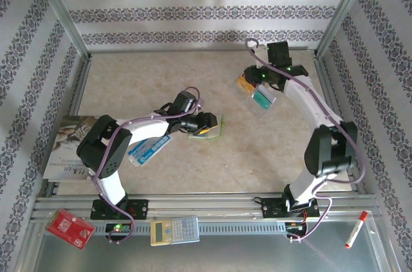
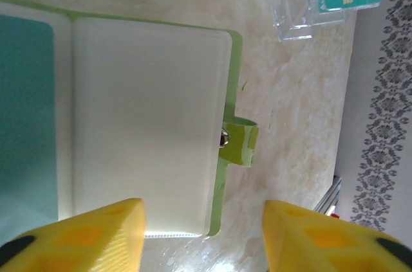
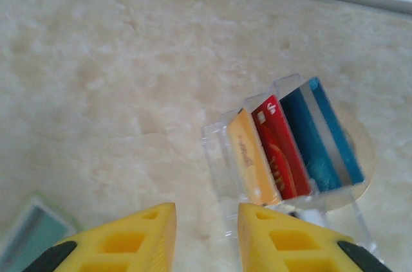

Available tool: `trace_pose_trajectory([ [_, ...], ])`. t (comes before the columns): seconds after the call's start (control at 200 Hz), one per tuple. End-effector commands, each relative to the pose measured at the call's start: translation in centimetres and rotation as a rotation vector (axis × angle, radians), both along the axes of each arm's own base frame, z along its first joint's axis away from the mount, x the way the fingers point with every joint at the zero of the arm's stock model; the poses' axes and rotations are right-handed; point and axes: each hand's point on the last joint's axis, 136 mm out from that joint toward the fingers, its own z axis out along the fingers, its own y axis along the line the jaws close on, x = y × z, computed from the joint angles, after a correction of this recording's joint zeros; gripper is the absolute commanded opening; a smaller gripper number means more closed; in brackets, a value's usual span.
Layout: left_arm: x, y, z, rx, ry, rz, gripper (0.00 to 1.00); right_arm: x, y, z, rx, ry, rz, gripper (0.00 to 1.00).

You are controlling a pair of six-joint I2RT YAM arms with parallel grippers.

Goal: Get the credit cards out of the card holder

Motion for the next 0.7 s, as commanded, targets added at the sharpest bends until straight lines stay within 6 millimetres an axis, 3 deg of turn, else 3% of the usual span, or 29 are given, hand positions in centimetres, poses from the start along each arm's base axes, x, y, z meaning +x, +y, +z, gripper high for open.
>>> trace_pose_trajectory([
  [0.0,0.0,-1.1,-0.1,0.005,-0.004,-0.042,0.44,-2.5,1.3,0.5,0.188,0.07,-0.093,0.34],
  [0.16,0.6,-1.7,-1.0,0.021,0.003,-0.052,0.29,-6.0,2.9,1.4,0.314,0.108,-0.12,0.4],
  [0.33,1.2,-2.0,-2.3,0.047,0.015,-0.053,0.16,-9.2,5.9,0.1,0.464,0.201,-0.101,0.44],
  [0.51,1.1,-1.4,-3.9,0.1,0.026,-0.049,0.0,-11.0,9.3,-4.0,0.496,0.315,-0.151,0.4],
  [0.694,0.7,-0.5,-5.3,0.149,0.037,-0.042,0.0,-11.4,11.2,-8.3,0.557,0.407,-0.238,0.31],
])
